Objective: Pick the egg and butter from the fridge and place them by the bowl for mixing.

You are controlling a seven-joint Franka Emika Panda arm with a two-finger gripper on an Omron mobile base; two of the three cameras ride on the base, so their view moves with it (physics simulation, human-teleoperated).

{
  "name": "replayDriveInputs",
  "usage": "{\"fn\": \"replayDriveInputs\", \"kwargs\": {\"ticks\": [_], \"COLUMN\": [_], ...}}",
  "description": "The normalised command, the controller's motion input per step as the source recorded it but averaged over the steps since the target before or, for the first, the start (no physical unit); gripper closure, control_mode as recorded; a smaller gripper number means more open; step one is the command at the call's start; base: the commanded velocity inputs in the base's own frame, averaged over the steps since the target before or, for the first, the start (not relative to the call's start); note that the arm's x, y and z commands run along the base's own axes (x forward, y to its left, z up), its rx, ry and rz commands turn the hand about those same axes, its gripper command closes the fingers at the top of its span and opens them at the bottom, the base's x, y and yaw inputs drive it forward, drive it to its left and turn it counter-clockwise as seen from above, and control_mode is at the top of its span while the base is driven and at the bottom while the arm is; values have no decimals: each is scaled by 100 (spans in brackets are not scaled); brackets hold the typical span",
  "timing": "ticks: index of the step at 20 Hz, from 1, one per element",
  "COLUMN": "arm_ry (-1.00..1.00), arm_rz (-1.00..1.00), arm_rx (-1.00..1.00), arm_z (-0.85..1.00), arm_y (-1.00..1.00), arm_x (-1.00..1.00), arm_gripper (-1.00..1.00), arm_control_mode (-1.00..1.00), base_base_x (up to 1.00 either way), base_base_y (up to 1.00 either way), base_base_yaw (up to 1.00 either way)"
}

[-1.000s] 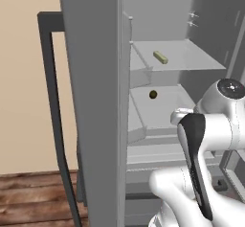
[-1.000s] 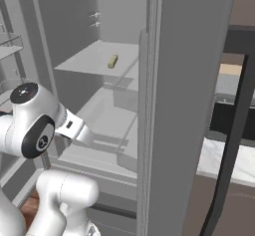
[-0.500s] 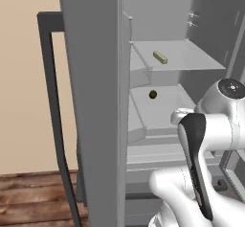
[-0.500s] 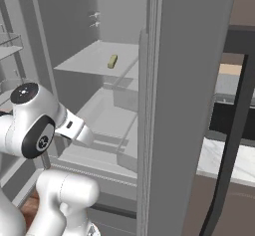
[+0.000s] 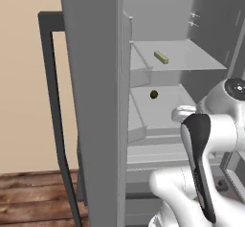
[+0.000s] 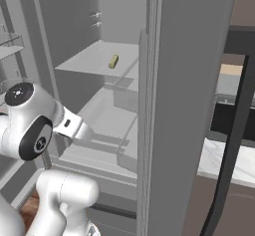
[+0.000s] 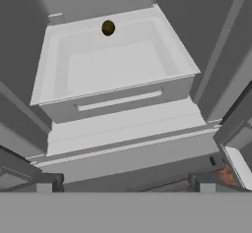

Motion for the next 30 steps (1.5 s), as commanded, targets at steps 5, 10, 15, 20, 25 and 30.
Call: {"fn": "replayDriveInputs", "kwargs": {"ticks": [5, 10, 15, 20, 25, 30], "arm_ry": [-26, -15, -5, 5, 0, -5], "arm_rz": [1, 0, 0, 0, 7, 7], "arm_rx": [-3, -3, -2, 0, 0, 0], "arm_z": [44, 51, 50, 47, 34, 13], "arm_y": [7, 3, 0, -4, -17, -21], "arm_x": [-10, -2, 2, 3, 14, 37], "arm_gripper": [-100, -100, -100, -100, -100, -100], "arm_control_mode": [-100, -100, -100, -100, -100, -100], "base_base_x": [0, 0, 0, 0, 0, 0], "base_base_y": [0, 0, 0, 0, 0, 0], "base_base_yaw": [0, 0, 0, 0, 0, 0]}}
